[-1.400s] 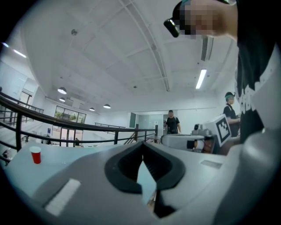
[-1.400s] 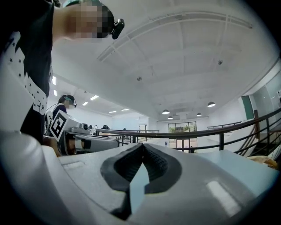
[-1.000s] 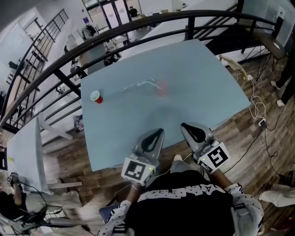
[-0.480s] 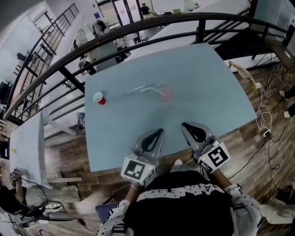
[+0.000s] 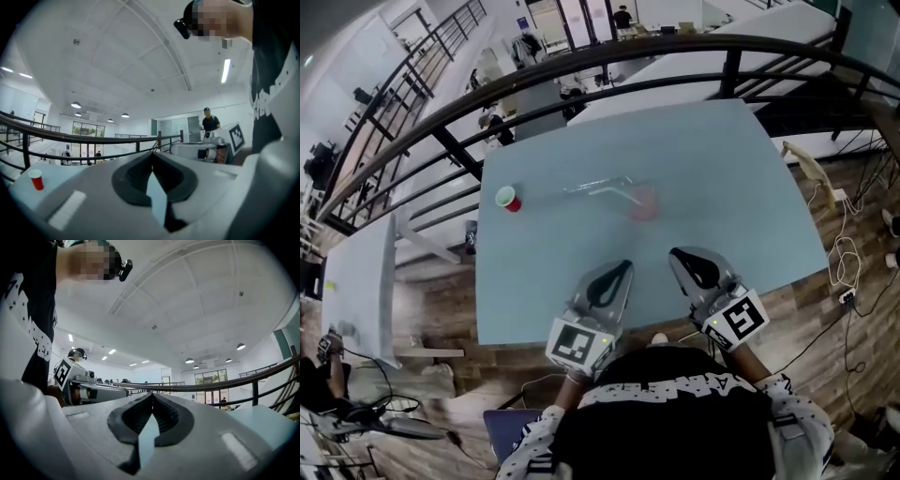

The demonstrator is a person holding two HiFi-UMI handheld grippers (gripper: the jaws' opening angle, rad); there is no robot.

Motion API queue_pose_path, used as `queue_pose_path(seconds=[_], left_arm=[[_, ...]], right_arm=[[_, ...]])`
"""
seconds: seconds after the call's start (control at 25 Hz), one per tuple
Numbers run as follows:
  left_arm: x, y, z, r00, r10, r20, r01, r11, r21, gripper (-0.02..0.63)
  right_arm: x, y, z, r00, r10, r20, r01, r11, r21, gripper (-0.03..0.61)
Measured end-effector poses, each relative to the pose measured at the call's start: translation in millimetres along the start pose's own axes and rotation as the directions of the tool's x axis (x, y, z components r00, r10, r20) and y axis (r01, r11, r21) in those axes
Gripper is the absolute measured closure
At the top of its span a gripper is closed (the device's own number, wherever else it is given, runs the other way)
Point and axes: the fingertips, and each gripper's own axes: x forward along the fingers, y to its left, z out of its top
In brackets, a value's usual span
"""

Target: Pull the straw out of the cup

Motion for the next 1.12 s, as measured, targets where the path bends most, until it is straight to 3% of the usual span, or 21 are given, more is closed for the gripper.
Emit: queue_pose_path(seconds=[0.2, 0.6, 0.88, 1.12], left_arm=[[6.8, -5.1, -7.6, 0.999, 0.042, -0.009, -0.042, 0.999, 0.002, 0.624], [-0.4, 6.2, -15.1, 0.995, 0.092, -0.026, -0.090, 0.992, 0.085, 0.624], [15.1, 8.1, -8.7, 0.995, 0.096, -0.013, -0.096, 0.995, 0.017, 0.624], [23.6, 20.5, -16.5, 0.995, 0.100, -0.002, -0.100, 0.995, 0.010, 0.624]], right_arm=[[-4.5, -8.4, -8.9, 0.999, 0.045, -0.011, -0.045, 0.999, 0.000, 0.578], [3.9, -10.3, -8.3, 0.996, 0.084, 0.018, -0.084, 0.996, 0.007, 0.578], [12.9, -19.7, -11.8, 0.996, 0.086, 0.004, -0.086, 0.996, -0.004, 0.578], [26.0, -24.0, -21.3, 0.993, 0.119, -0.009, -0.119, 0.993, -0.021, 0.578]])
